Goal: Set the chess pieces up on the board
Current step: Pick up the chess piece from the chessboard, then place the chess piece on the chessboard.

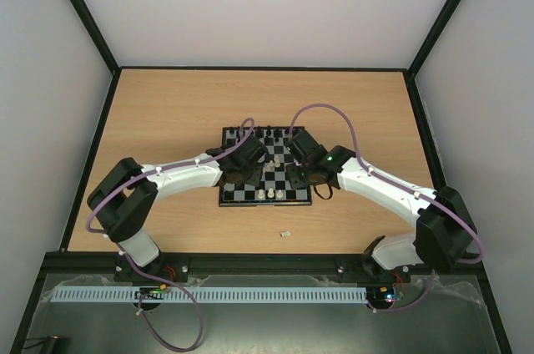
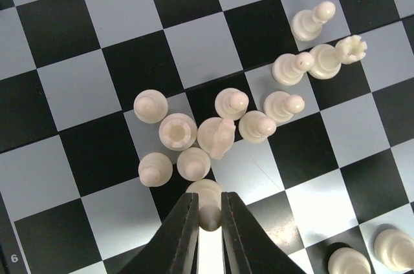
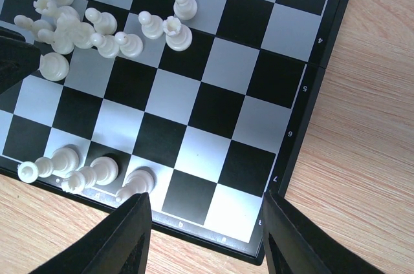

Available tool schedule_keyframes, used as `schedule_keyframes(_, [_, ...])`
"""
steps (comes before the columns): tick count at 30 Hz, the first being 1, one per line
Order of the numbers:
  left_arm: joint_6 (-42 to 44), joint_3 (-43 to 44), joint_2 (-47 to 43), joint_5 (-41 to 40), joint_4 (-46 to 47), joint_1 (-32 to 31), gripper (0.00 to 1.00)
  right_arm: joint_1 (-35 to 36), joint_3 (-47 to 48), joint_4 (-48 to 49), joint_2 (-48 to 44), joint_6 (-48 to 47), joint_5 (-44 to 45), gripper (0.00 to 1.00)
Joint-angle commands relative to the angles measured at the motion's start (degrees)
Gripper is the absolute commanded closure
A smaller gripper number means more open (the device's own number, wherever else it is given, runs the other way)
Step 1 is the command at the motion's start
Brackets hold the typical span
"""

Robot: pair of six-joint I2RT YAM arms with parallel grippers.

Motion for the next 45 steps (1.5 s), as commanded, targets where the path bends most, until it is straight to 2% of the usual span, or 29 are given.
schedule_keyframes(1, [-0.02,1.38,0.71,-0.97,-1.29,-0.44,0.92,-0.25,-0.85,-0.91,-1.05,-0.68,-0.34,0.52])
schedule_keyframes(6, [-0.11,1.17,0.59,-1.13,-1.52,-0.49,0.97,-0.22,-0.84,-0.84,-0.95,-0.68,-0.65,0.52])
schedule_keyframes(22, [-2.3,-1.78,-6.39,-2.7,-5.32,-2.53,0.98,-0.2,-1.04,-1.17,-1.66,-0.5,-0.52,0.53])
schedule_keyframes(45, [-6.84,-6.2,-8.78,-1.97,-5.44,-7.27,0.97,-0.2,-0.65,-1.51,-1.64,-0.57,-0.22,0.53])
